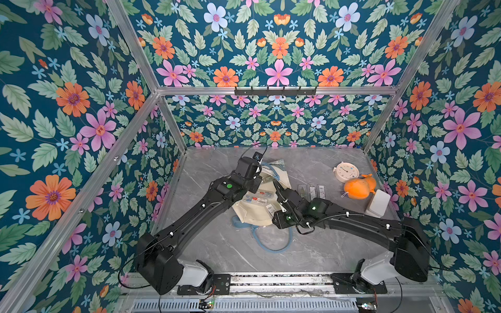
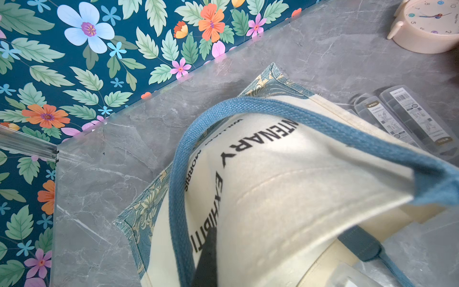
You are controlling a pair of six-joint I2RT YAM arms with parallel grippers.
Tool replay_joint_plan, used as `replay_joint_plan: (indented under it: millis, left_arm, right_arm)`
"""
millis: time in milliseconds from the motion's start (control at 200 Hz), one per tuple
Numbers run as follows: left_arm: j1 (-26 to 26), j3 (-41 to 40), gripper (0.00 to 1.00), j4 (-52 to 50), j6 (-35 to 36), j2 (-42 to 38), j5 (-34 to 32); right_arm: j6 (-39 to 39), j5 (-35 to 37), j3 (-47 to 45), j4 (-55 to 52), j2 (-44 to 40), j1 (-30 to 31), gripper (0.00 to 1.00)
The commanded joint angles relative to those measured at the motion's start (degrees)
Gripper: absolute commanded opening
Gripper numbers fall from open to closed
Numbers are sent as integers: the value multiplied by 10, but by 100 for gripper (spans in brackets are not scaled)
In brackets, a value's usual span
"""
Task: Take out the compass set from the canvas bag
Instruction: Place the compass set at the center of the board.
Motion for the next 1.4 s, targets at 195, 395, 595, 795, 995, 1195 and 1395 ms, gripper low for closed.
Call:
replay_joint_plan:
  millis: [195,395,595,795,995,1195,1395]
  left_arm:
    - [0,3,0,9,-2,-2,-7]
    - [0,4,0,7,-1,2,-3]
    - [0,3,0,5,2,7,-6]
    - [0,12,0,1,6,19,3]
    - [0,19,0,-3,8,21,5]
    - [0,17,0,-2,6,19,9]
    - [0,15,0,-2,6,16,11]
  right_arm:
    - [-87,-13,-78,-24,-160,-3,29]
    - [-141,-43,-133,-14,-263,-84,27]
    - [-176,-37,-142,-14,-286,-206,23]
    - [-142,-149,-140,25,-186,-472,15]
    - [-206,-82,-91,25,-75,-526,14]
    - [-221,-84,-74,51,26,-564,15]
    - [-224,-95,-59,60,81,-570,17]
